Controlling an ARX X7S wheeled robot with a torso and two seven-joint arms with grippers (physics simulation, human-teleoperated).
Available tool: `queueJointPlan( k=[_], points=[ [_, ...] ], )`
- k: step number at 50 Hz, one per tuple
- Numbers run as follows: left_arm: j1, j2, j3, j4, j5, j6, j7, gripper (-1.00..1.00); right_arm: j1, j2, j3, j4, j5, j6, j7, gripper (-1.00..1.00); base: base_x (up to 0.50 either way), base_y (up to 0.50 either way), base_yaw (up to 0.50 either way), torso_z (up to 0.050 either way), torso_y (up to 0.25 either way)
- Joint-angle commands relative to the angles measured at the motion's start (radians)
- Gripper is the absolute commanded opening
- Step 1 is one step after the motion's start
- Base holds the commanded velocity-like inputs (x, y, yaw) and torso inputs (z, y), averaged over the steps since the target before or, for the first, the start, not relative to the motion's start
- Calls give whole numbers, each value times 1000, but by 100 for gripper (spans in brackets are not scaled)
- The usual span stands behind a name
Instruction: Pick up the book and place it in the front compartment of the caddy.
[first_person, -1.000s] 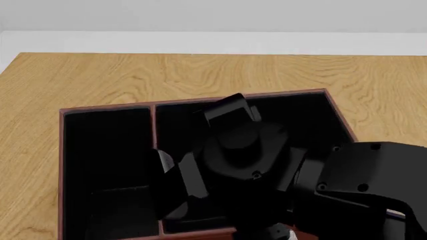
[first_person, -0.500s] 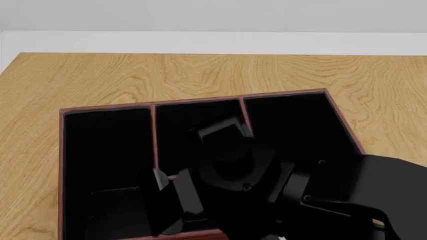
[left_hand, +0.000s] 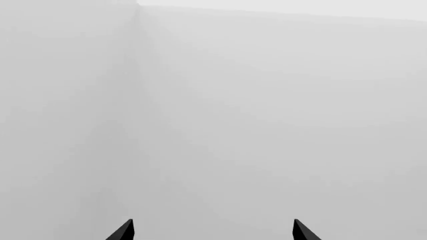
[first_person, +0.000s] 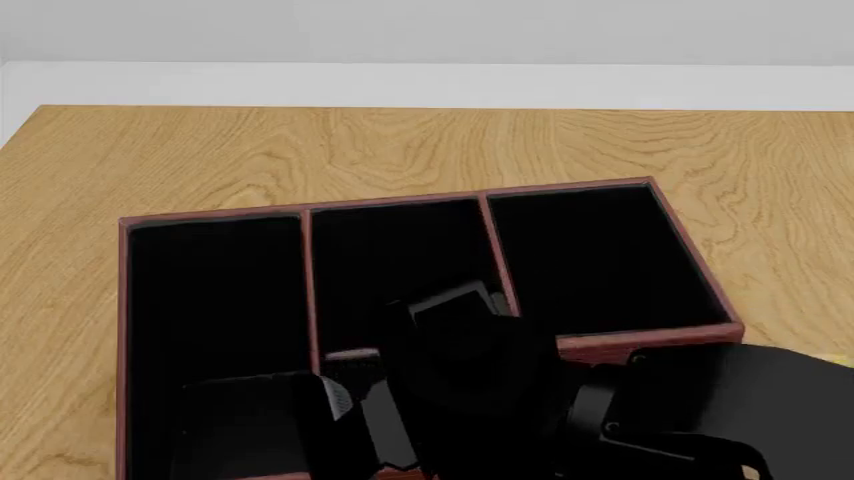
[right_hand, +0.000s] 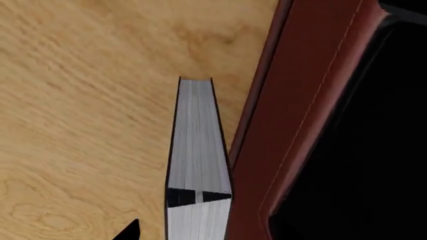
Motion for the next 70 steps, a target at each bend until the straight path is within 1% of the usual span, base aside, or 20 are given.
queueJointPlan(
  k=[1,27,47,57,58,60,70],
  points=[
    [11,-15,-1,5,7,18,-7,100,-23,5,-12,2,5,19,3,100,0,0,0,0,0],
    [19,-12,0,10,13,12,-10,100,-64,6,-37,58,1,16,14,100,0,0,0,0,0],
    [18,-3,-3,-8,5,10,-1,100,-124,-33,-50,195,-7,-65,22,100,1,0,0,0,0],
    [17,2,-5,-10,3,4,-1,100,-138,-26,-53,183,-3,-71,21,100,1,-1,-1,0,0],
    [19,0,-5,-10,4,6,-1,100,-141,-26,-49,187,-5,-74,30,-100,0,0,-3,0,0],
    [22,-4,-5,-10,6,11,-3,100,-136,-22,-54,169,2,-56,13,-100,0,-1,-4,0,0],
    [42,-35,-4,-1,18,45,-18,100,-133,-12,-46,140,4,-50,25,-100,0,-1,-1,-2,0]
  ],
)
